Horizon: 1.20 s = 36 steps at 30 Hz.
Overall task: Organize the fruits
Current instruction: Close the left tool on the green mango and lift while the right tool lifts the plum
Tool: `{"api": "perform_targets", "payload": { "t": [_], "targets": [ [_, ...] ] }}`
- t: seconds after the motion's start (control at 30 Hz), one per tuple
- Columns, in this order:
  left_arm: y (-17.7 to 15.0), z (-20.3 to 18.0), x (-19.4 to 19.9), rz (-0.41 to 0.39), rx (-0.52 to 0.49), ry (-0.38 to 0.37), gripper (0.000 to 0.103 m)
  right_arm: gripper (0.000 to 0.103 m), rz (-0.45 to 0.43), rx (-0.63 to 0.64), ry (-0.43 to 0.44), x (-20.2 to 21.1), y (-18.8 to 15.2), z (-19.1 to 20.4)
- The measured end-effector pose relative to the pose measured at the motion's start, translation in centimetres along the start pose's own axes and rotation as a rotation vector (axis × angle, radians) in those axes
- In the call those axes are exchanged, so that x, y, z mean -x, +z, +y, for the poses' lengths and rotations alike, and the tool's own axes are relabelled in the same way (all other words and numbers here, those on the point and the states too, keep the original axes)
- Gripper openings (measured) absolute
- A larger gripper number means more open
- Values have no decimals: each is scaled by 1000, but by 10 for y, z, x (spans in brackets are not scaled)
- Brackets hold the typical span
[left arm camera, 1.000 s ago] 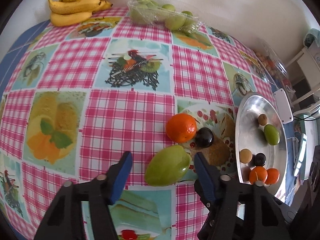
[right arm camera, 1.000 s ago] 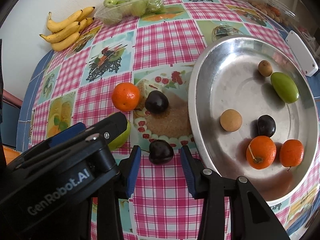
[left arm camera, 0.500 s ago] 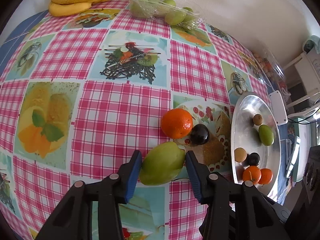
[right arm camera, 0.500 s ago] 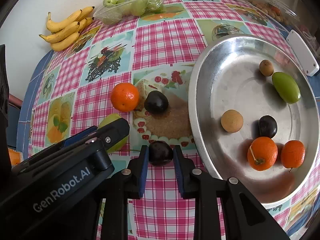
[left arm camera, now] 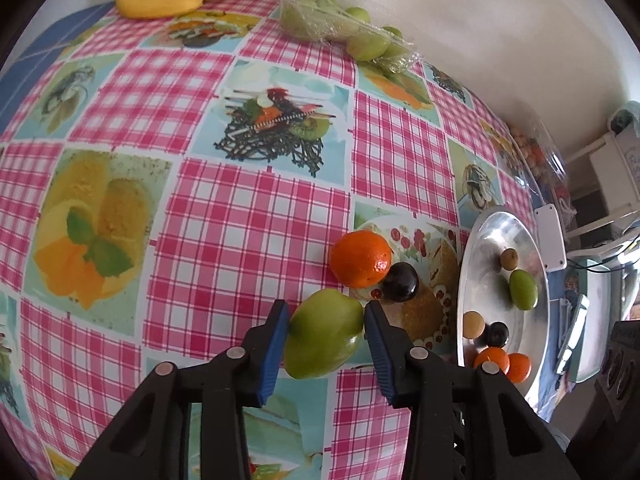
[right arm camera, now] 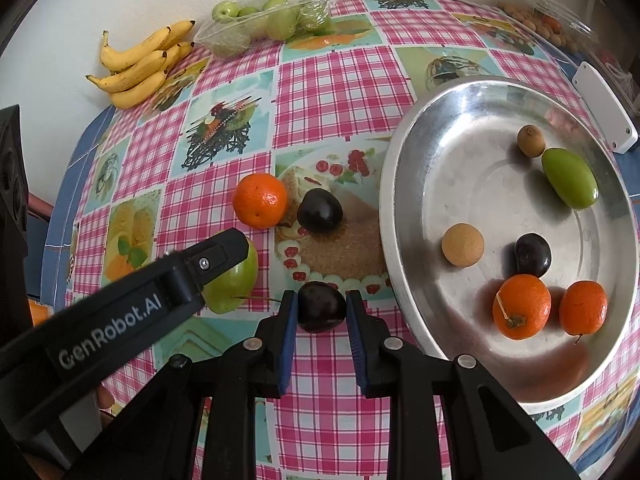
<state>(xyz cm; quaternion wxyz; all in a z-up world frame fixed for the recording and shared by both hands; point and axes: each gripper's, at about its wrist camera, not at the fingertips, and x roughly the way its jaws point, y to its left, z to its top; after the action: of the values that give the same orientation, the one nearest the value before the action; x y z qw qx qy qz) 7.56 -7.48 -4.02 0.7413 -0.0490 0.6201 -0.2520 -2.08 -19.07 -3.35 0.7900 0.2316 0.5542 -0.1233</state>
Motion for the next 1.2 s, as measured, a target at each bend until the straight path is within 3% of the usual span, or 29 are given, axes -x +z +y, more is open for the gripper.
{"api": "perform_targets", "payload": {
  "t": [0.23,0.5,0.87,1.2],
  "targets": [
    [-5,-8,-14,45,-26,20,48,26,1,-2,-3,0,-1,0],
    [-5,-4,-13,44,-11,30,44,26,3,-6,-5,0,-1,-1],
    [4,15,12,-24,77,7,44,26,-32,2,15,13,1,4],
    [11,7,32,-103,66,29,44,26,-85,-17,30,31,9,-5]
  ]
}}
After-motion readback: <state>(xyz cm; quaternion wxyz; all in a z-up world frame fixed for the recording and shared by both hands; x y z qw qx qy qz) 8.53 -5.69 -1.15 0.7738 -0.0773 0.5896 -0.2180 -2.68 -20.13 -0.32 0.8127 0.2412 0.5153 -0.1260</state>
